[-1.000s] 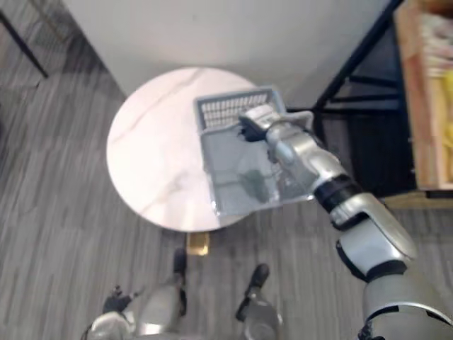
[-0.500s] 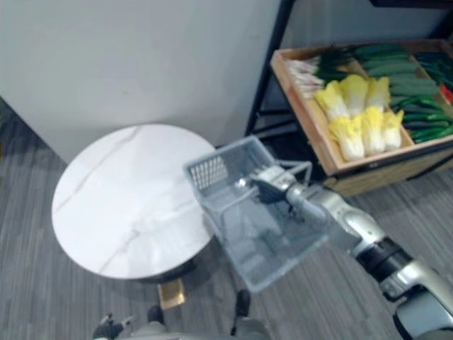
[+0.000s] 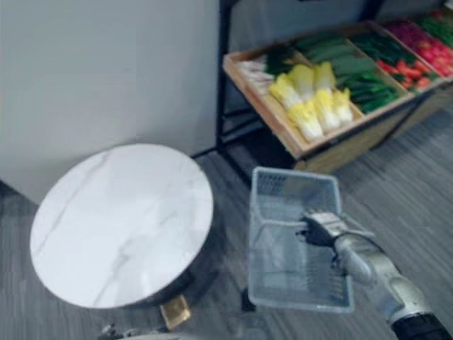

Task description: Pick vegetable in the basket

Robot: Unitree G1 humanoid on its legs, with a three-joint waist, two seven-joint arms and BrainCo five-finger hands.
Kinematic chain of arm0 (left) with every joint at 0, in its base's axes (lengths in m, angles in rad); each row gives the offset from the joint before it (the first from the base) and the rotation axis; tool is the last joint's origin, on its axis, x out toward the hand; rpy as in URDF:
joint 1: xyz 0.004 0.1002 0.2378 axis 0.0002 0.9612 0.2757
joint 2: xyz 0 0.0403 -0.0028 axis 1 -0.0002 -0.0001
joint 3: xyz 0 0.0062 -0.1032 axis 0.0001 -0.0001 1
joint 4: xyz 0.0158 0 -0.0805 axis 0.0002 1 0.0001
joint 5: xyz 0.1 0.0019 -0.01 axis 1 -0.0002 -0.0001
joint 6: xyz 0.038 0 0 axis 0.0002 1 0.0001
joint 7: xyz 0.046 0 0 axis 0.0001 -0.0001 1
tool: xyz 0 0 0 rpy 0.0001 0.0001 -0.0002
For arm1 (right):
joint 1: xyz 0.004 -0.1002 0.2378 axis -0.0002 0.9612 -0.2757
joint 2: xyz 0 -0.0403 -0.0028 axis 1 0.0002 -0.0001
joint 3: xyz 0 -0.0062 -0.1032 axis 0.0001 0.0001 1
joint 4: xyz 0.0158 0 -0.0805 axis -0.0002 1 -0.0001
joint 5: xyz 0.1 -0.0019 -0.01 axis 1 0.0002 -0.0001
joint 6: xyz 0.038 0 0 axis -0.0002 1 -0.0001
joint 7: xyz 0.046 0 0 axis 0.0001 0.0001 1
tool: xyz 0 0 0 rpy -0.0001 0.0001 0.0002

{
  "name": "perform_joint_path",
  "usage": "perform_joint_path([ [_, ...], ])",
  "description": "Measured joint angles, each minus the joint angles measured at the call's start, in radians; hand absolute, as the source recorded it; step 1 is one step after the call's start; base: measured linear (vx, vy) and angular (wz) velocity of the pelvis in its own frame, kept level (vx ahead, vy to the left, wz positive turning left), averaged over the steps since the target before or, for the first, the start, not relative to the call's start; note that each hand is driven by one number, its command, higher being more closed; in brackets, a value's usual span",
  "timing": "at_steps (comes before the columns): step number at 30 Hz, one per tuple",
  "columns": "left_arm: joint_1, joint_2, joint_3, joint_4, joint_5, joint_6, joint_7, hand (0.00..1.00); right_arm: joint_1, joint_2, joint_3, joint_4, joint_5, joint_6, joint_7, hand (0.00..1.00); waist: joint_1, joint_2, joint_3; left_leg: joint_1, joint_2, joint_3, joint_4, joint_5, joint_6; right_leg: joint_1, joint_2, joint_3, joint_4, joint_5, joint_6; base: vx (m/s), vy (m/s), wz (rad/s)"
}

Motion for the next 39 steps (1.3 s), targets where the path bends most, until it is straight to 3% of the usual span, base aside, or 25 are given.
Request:
perform_joint_path([
  [1, -0.001, 0.007, 0.000, -0.007, 0.003, 0.001, 0.000, 0.00, 0.015, 0.015, 0.000, 0.003, -0.014, 0.008, 0.000, 1.00, -0.005, -0.004, 0.002, 0.004, 0.004, 0.036, 0.015, -0.009, 0.008, -0.014, -0.016, -0.063, 0.002, -0.046, -0.065, -0.08, 0.064, -0.85],
  [2, -0.006, 0.000, -0.001, -0.007, 0.003, 0.002, 0.000, 0.00, 0.027, 0.025, 0.000, 0.005, -0.014, 0.017, 0.000, 1.00, -0.011, 0.017, 0.000, 0.010, 0.025, 0.064, 0.002, -0.004, 0.016, -0.013, -0.017, -0.171, 0.002, -0.127, -0.180, -0.07, 0.063, -0.86],
  [3, -0.008, -0.010, 0.001, -0.009, 0.003, 0.002, 0.000, 0.00, 0.030, 0.030, 0.000, 0.006, -0.014, 0.019, 0.000, 1.00, -0.010, 0.051, -0.006, 0.016, 0.056, 0.091, -0.012, 0.003, 0.026, -0.020, -0.013, -0.235, 0.036, -0.148, -0.202, -0.07, 0.044, -0.81],
  [4, -0.014, -0.018, 0.002, -0.010, 0.008, -0.001, -0.001, 0.00, 0.030, 0.042, 0.000, 0.006, -0.014, 0.016, 0.000, 1.00, -0.009, 0.053, -0.005, 0.016, 0.073, 0.124, -0.009, 0.003, 0.022, -0.059, -0.024, -0.290, 0.162, -0.135, -0.199, 0.03, 0.063, -0.91],
  [5, -0.018, 0.009, 0.008, -0.023, 0.026, 0.000, -0.003, 0.00, 0.037, 0.056, 0.000, 0.010, -0.015, 0.012, -0.001, 1.00, -0.019, 0.006, -0.006, 0.032, 0.054, 0.149, 0.028, -0.018, 0.010, -0.066, -0.050, -0.352, 0.276, -0.056, -0.239, 0.03, 0.039, -1.44],
  [6, -0.027, 0.023, 0.023, -0.015, 0.034, 0.004, -0.007, 0.00, 0.016, 0.068, -0.002, 0.041, -0.014, 0.014, -0.002, 1.00, 0.000, -0.005, -0.004, 0.044, 0.072, 0.214, 0.048, -0.036, 0.022, -0.067, -0.018, -0.366, 0.226, -0.004, -0.242, -0.03, 0.026, -1.66],
  [7, -0.024, 0.019, 0.034, -0.009, 0.034, 0.006, -0.010, 0.00, 0.000, 0.089, -0.027, 0.064, -0.013, 0.019, -0.008, 1.00, 0.014, 0.025, -0.009, 0.049, 0.104, 0.257, 0.031, -0.038, 0.032, -0.054, 0.037, -0.341, 0.125, 0.081, -0.253, -0.12, -0.008, -1.79],
  [8, -0.028, 0.004, 0.047, -0.011, 0.034, -0.003, -0.012, 0.00, -0.004, 0.105, -0.052, 0.079, -0.013, 0.024, -0.015, 1.00, 0.009, 0.029, -0.004, 0.069, 0.113, 0.328, 0.016, -0.024, 0.022, -0.069, 0.013, -0.394, 0.241, -0.028, -0.262, -0.10, 0.008, -1.20],
  [10, -0.025, 0.001, 0.037, -0.011, 0.034, -0.007, -0.012, 0.00, -0.011, 0.111, -0.058, 0.129, -0.013, 0.024, -0.017, 1.00, 0.002, 0.023, -0.010, 0.100, 0.104, 0.378, 0.032, -0.024, 0.021, -0.059, -0.058, -0.469, 0.406, -0.162, -0.229, 0.02, -0.026, -0.96],
  [12, -0.024, -0.003, 0.020, -0.009, 0.034, -0.007, -0.015, 0.00, -0.013, 0.121, -0.059, 0.161, -0.014, 0.038, -0.018, 1.00, 0.003, 0.021, -0.011, 0.097, 0.115, 0.414, 0.069, -0.025, 0.021, -0.062, -0.098, -0.481, 0.436, -0.214, -0.221, -0.01, -0.137, -0.75],
  [13, -0.027, -0.005, 0.021, -0.009, 0.034, -0.006, -0.018, 0.00, -0.012, 0.131, -0.068, 0.173, -0.014, 0.050, -0.017, 1.00, -0.012, 0.012, -0.015, 0.093, 0.121, 0.426, 0.094, -0.028, 0.016, -0.065, -0.084, -0.476, 0.409, -0.228, -0.167, -0.02, -0.174, -0.47],
  [14, -0.034, -0.005, 0.025, -0.008, 0.034, -0.005, -0.019, 0.00, -0.013, 0.136, -0.075, 0.178, -0.014, 0.056, -0.018, 1.00, -0.011, 0.020, -0.017, 0.088, 0.119, 0.435, 0.100, -0.031, 0.007, -0.063, -0.052, -0.461, 0.367, -0.227, -0.133, -0.03, -0.222, -0.95],
  [15, -0.034, -0.027, 0.034, -0.002, 0.035, -0.002, -0.020, 0.00, -0.028, 0.146, -0.087, 0.182, -0.014, 0.070, -0.019, 1.00, 0.006, 0.067, -0.019, 0.077, 0.152, 0.450, 0.097, -0.024, 0.000, -0.050, 0.026, -0.420, 0.244, -0.180, -0.119, -0.04, -0.176, -1.16],
  [16, -0.031, -0.043, 0.032, 0.002, 0.043, 0.002, -0.023, 0.00, -0.028, 0.156, -0.095, 0.183, -0.014, 0.075, -0.019, 1.00, 0.018, 0.087, -0.022, 0.077, 0.172, 0.476, 0.082, 0.005, 0.003, -0.038, 0.057, -0.427, 0.161, -0.177, -0.129, -0.05, -0.141, -1.25],
  [17, -0.034, -0.045, 0.033, 0.001, 0.045, 0.002, -0.023, 0.00, -0.024, 0.161, -0.097, 0.183, -0.014, 0.077, -0.019, 1.00, 0.014, 0.091, -0.018, 0.079, 0.177, 0.489, 0.080, 0.033, 0.008, -0.036, 0.054, -0.467, 0.150, -0.177, -0.131, -0.04, -0.073, -0.84],
  [20, -0.041, -0.048, 0.032, 0.002, 0.079, 0.008, -0.025, 0.00, 0.039, 0.209, -0.141, 0.161, -0.013, 0.082, -0.022, 1.00, -0.020, 0.106, -0.021, 0.096, 0.238, 0.461, 0.133, 0.074, 0.010, 0.008, 0.112, -0.469, 0.121, -0.169, -0.163, -0.02, -0.171, -0.33],
  [22, -0.060, -0.043, 0.034, 0.002, 0.082, 0.008, -0.030, 0.00, 0.063, 0.226, -0.152, 0.140, -0.013, 0.082, -0.026, 1.00, -0.022, 0.093, -0.010, 0.076, 0.329, 0.406, 0.309, 0.106, 0.037, 0.042, 0.142, -0.442, 0.109, -0.182, -0.183, 0.01, -0.140, -0.41],
  [23, -0.062, -0.039, 0.034, 0.001, 0.082, 0.007, -0.031, 0.00, 0.064, 0.227, -0.153, 0.134, -0.013, 0.083, -0.029, 1.00, -0.024, 0.083, 0.001, 0.059, 0.349, 0.344, 0.390, 0.107, 0.040, 0.064, 0.146, -0.424, 0.103, -0.186, -0.189, 0.02, -0.122, -0.52],
  [24, -0.062, -0.038, 0.042, -0.004, 0.081, 0.001, -0.032, 0.00, 0.061, 0.224, -0.154, 0.124, -0.013, 0.084, -0.033, 1.00, -0.022, 0.077, 0.009, 0.026, 0.330, 0.235, 0.473, 0.072, 0.027, 0.084, 0.145, -0.385, 0.097, -0.185, -0.189, 0.03, -0.104, -0.79],
  [26, -0.058, -0.040, 0.042, -0.003, 0.081, -0.005, -0.028, 0.00, 0.045, 0.216, -0.151, 0.119, -0.013, 0.084, -0.042, 1.00, -0.010, 0.077, 0.009, -0.034, 0.235, 0.028, 0.505, 0.009, 0.002, 0.094, 0.146, -0.317, 0.082, -0.185, -0.189, 0.04, -0.040, -1.03],
  [28, -0.030, -0.046, 0.042, -0.010, 0.079, -0.008, -0.021, 0.00, -0.021, 0.211, -0.110, 0.126, -0.013, 0.083, -0.050, 1.00, 0.012, 0.081, 0.014, -0.088, 0.099, -0.152, 0.435, -0.040, -0.001, 0.093, 0.162, -0.200, 0.056, -0.185, -0.188, 0.09, -0.007, -1.57],
  [29, -0.018, -0.053, 0.041, -0.010, 0.078, -0.008, -0.021, 0.00, -0.047, 0.206, -0.096, 0.128, -0.013, 0.081, -0.050, 1.00, 0.025, 0.090, 0.021, -0.103, 0.061, -0.210, 0.376, -0.049, 0.001, 0.094, 0.170, -0.169, 0.047, -0.184, -0.187, 0.09, 0.014, -1.33],
  [33, -0.016, -0.072, 0.038, -0.021, 0.072, -0.010, -0.021, 0.00, -0.063, 0.180, -0.089, 0.130, -0.013, 0.082, -0.058, 1.00, 0.029, 0.125, 0.039, -0.163, 0.012, -0.339, 0.171, -0.043, -0.002, 0.098, 0.173, -0.157, 0.047, -0.174, -0.171, 0.08, 0.074, -0.63],
  [35, -0.017, -0.084, 0.038, -0.029, 0.071, -0.015, -0.019, 0.00, -0.064, 0.161, -0.084, 0.140, -0.013, 0.085, -0.062, 1.00, 0.044, 0.142, 0.048, -0.212, -0.014, -0.401, 0.045, -0.007, -0.001, 0.098, 0.173, -0.125, 0.046, -0.174, -0.171, 0.12, 0.150, -0.35],
  [39, -0.025, -0.100, 0.031, -0.037, 0.071, -0.016, -0.015, 0.00, -0.065, 0.151, -0.069, 0.161, -0.013, 0.087, -0.064, 1.00, 0.052, 0.181, 0.064, -0.274, -0.016, -0.442, 0.001, 0.056, 0.009, 0.137, 0.174, -0.111, 0.047, -0.197, -0.142, 0.22, 0.232, -0.22],
])
